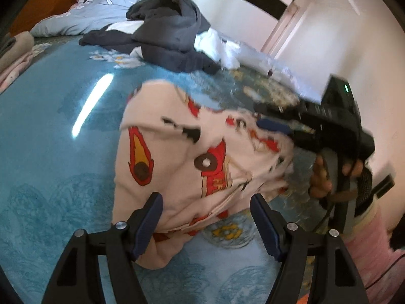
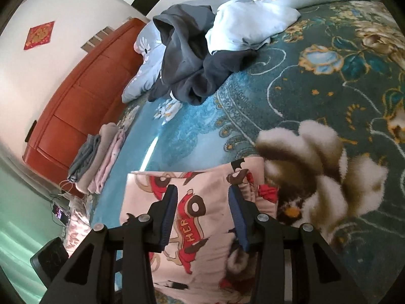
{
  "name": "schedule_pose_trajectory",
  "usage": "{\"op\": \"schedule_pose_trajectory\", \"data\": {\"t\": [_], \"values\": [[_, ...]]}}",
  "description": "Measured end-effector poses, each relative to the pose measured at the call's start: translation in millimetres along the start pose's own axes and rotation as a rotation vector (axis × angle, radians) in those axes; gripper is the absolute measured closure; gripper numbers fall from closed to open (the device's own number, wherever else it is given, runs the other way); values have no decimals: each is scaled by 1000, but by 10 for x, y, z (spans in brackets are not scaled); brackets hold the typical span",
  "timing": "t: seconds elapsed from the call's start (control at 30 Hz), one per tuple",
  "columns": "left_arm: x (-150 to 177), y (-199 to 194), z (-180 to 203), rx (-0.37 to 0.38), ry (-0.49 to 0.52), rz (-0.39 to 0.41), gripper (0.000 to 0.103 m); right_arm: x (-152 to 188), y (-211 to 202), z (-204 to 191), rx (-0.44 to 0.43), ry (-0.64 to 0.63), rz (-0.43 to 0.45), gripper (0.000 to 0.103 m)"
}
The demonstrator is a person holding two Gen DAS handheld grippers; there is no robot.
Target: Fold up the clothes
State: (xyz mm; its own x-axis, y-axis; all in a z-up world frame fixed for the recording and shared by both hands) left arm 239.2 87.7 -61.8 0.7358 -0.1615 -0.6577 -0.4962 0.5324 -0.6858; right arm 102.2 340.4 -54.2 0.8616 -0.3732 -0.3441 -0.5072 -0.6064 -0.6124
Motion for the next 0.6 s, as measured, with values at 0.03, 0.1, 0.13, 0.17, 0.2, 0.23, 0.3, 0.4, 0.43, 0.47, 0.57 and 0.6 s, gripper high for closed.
{"op": "schedule_pose_trajectory", "data": {"t": [0.03,0.1,0.13,0.17,0.2,0.23,0.3,0.4,0.43,0.47,0.57,0.6], "values": [[-37,-26,-31,8,-14,15,28,37,-71,-44,-4,-17,12,60],[-80,-7,-81,6,-32,20,28,139,-219,-136,-25,-61,29,60],[-86,31,-107,-1,-40,12,28,190,-281,-173,-35,-79,35,60],[-83,77,-130,-2,-50,2,28,237,-303,-181,-45,-85,29,58],[-67,124,-151,4,-60,-7,28,284,-312,-177,-52,-89,22,52],[-47,169,-170,10,-70,-16,28,326,-281,-139,-45,-83,12,50],[-38,171,-152,6,-64,-19,28,401,-227,-62,-38,-68,-6,50],[-85,34,-125,-4,-47,10,28,403,-286,-20,-73,-28,10,50],[-97,-18,-149,-12,-49,27,28,400,-336,-44,-78,-32,22,50],[-104,-53,-191,-20,-57,40,28,398,-388,-69,-81,-40,33,50],[-84,-66,-468,-52,-148,34,28,392,-552,-58,-46,-65,51,50],[-61,-54,-566,-50,-190,26,28,389,-600,-27,-32,-61,53,50]]}}
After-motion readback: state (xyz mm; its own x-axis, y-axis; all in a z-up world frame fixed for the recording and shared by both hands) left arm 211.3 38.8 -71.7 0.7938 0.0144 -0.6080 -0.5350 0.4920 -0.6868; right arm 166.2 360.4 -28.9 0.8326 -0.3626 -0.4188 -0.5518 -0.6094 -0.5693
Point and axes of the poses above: each gripper's, at about its wrist camera, not at the fingertips, and y roughly the way its jaws point, z to its right, x to its underside, the point moved 1 cm from there along y, roughly the way its jaws point, and after that the axes turned 11 degrees about y, right-handed, at the moved point
